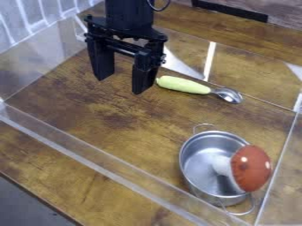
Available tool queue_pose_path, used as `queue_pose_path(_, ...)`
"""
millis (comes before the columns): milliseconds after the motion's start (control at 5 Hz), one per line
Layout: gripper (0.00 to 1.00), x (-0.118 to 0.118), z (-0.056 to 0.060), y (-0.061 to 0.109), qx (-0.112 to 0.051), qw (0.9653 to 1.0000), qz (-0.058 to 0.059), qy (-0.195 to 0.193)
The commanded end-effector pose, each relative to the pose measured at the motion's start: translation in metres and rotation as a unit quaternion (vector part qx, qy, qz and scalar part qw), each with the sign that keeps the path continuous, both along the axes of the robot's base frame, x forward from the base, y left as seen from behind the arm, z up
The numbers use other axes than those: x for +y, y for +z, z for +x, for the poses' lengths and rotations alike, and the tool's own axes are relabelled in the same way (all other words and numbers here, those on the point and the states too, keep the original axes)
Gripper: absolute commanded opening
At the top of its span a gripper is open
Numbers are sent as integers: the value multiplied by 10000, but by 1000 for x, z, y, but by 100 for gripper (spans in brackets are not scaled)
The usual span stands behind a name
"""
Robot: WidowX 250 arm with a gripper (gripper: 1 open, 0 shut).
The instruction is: Remove the mushroom from the silver pot and put it on the table
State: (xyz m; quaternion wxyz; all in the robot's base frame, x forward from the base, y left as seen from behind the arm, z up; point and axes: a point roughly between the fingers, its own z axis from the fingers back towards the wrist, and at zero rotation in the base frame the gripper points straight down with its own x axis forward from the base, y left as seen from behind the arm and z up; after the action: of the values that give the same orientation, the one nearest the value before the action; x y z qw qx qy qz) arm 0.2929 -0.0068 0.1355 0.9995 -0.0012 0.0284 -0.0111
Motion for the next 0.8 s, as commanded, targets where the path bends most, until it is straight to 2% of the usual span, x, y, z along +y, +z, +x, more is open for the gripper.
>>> queue_pose_path(0, 100, -8, 2, -10, 129, 9995, -39, -294)
queue_pose_path(200, 100, -27, 5, -25, 109, 9926, 0, -1213)
queue_pose_path(400, 100, -58, 10, -40, -29, 9716, 85, -2363)
queue_pose_path(600, 100, -95, 21, -47, -172, 9368, 156, -3492)
